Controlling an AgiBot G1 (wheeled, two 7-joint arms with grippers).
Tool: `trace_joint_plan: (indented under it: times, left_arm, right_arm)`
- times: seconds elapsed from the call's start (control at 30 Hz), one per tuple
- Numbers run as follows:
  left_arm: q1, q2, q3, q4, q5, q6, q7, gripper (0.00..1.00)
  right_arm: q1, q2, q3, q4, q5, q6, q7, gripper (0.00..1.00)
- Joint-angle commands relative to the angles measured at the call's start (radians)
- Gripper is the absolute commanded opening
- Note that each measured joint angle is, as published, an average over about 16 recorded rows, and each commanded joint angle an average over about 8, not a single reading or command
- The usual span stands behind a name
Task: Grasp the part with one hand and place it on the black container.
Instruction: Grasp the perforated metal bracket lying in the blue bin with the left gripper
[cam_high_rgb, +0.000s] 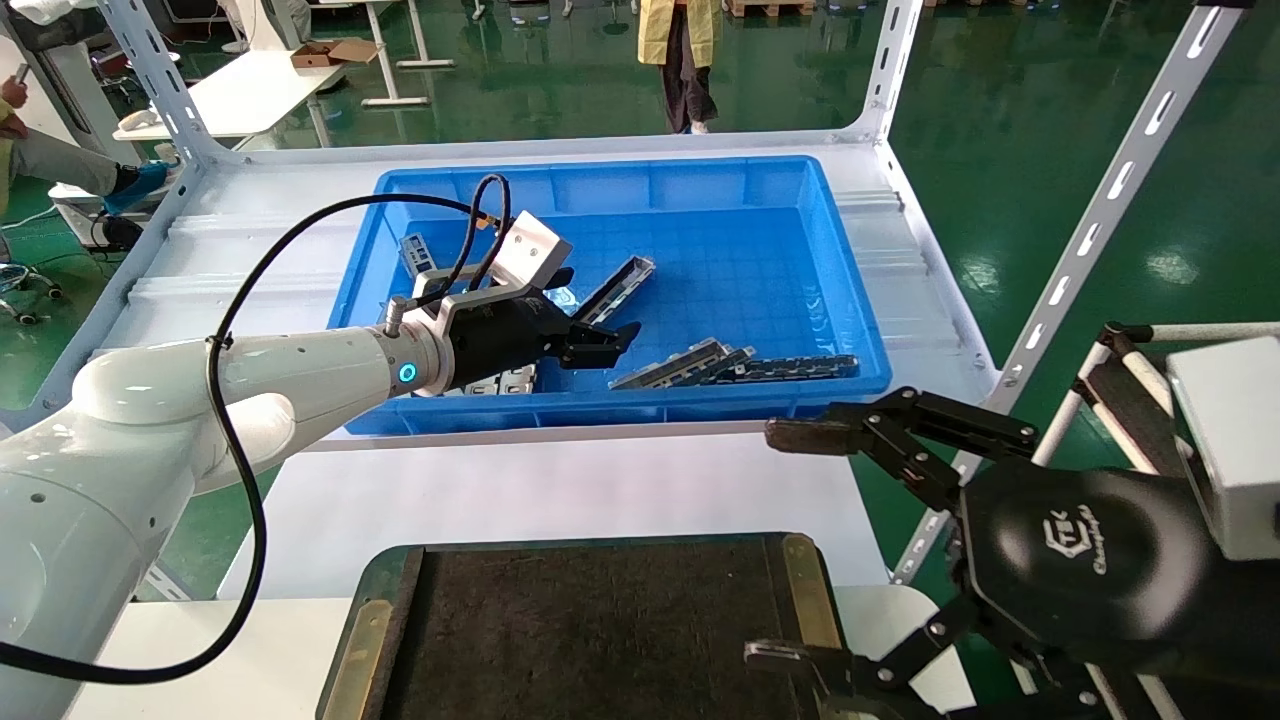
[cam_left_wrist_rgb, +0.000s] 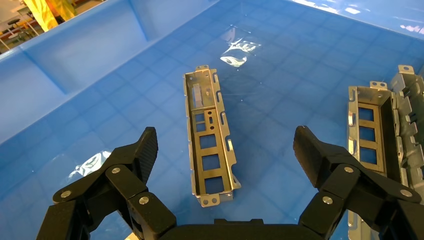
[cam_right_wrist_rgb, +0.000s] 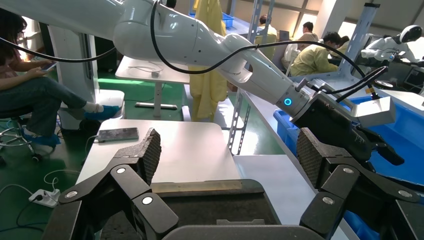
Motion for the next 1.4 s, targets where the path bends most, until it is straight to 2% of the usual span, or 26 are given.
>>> trace_joint_plan:
  times: [0.03,1.0,1.4]
  left_arm:
    - [0.001,0.0,0.007,-0.002,-0.007,-0.003,-0.004,0.0]
    - [0.018,-0.002,0.093,-0.004,-0.098,-0.036,-0.011,0.0]
    - [0.011,-0.003,0.102,-0.016,-0.157,-0.049,0.008,0.0]
  right_arm:
    - [0.0,0.0,0.0,0.0,0.0,0.0,0.0,0.0]
    - [0.0,0.001,-0.002,0.0,0.001,0.001,-0.001,0.0]
    - [0.001,0.001,-0.003,0.0,0.002,0.001,-0.001,0.0]
